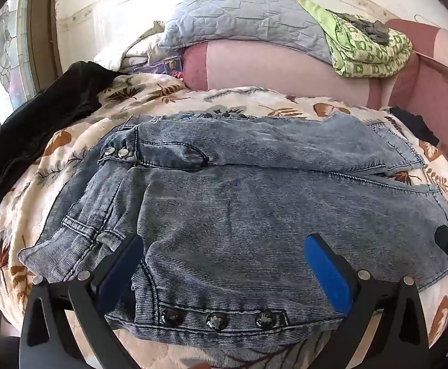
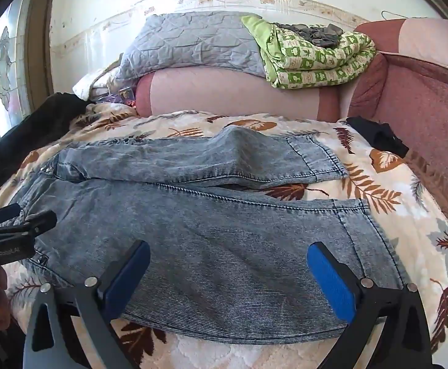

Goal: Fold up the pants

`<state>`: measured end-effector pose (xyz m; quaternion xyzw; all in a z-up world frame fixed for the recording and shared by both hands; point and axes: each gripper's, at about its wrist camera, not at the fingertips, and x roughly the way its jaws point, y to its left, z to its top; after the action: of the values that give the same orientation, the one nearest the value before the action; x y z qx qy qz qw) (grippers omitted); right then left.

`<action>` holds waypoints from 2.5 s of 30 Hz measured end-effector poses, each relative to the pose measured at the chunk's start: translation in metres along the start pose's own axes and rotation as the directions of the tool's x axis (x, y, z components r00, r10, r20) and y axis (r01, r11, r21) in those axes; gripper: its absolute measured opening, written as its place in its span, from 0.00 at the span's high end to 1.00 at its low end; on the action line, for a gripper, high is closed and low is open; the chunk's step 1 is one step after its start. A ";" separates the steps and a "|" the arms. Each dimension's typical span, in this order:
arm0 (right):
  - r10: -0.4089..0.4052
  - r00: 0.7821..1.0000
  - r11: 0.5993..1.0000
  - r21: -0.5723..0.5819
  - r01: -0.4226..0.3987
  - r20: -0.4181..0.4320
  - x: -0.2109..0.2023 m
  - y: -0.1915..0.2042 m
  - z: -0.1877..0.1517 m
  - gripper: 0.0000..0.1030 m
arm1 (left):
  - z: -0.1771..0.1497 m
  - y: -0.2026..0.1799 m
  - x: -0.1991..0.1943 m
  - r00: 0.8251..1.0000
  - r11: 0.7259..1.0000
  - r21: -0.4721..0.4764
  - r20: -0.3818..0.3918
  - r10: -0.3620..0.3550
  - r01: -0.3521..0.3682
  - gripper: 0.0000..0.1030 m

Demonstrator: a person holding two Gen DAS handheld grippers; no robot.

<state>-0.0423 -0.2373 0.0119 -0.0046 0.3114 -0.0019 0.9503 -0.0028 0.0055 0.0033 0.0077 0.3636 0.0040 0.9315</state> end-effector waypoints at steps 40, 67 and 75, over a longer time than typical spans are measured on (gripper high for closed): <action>-0.005 1.000 1.000 -0.015 0.005 -0.003 0.001 0.005 -0.002 0.00 | 0.003 0.014 0.000 0.998 0.998 -0.036 -0.005 0.060 -0.060 0.00; 0.029 0.998 0.940 0.340 -0.012 -0.047 -0.013 -0.077 0.002 0.00 | -0.001 0.036 0.007 0.995 0.990 -0.137 -0.094 -0.042 0.029 0.00; 0.083 0.971 0.852 0.522 0.048 -0.224 -0.020 -0.152 -0.017 0.00 | -0.002 0.069 0.002 0.979 0.949 -0.291 -0.126 -0.162 0.120 0.00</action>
<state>-0.0689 -0.3888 0.0113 0.2574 0.4106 -0.0784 0.8712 -0.0032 0.0750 0.0014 -0.1515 0.4273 -0.0105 0.8913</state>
